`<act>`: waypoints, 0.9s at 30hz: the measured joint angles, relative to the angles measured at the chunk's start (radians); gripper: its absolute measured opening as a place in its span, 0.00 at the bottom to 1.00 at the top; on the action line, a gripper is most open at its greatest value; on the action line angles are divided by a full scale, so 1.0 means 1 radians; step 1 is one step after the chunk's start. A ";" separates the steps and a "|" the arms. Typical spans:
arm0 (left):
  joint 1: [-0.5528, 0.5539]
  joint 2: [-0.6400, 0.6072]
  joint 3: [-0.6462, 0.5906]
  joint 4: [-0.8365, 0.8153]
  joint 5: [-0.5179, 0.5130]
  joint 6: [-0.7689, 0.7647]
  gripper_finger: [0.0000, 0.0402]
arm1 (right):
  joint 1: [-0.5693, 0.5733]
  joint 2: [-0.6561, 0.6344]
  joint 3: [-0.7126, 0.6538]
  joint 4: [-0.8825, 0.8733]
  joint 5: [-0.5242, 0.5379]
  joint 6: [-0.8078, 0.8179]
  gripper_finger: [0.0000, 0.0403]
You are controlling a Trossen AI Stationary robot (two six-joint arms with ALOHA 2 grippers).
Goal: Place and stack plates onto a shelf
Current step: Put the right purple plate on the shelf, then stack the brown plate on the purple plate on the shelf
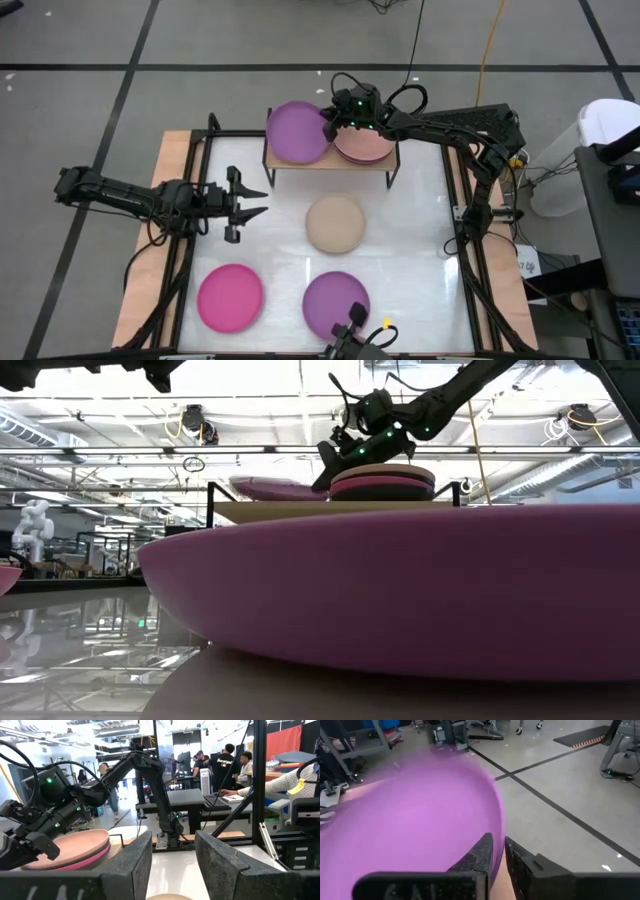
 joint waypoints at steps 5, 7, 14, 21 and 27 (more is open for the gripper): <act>0.000 0.000 0.000 0.000 0.000 0.000 0.39 | 0.000 -0.001 0.000 -0.003 0.000 0.000 0.10; 0.000 0.000 0.000 0.000 0.000 0.004 0.39 | 0.000 -0.001 0.000 -0.002 0.000 0.001 0.10; 0.000 0.000 0.000 -0.005 0.000 0.006 0.39 | 0.001 -0.021 -0.002 0.010 -0.008 0.003 0.10; 0.000 0.000 0.000 -0.034 -0.009 0.014 0.39 | 0.040 -0.172 -0.002 0.006 -0.082 -0.051 0.10; -0.021 0.109 0.083 -0.259 -0.122 0.016 0.39 | 0.127 -0.373 -0.002 -0.152 -0.117 -0.163 0.10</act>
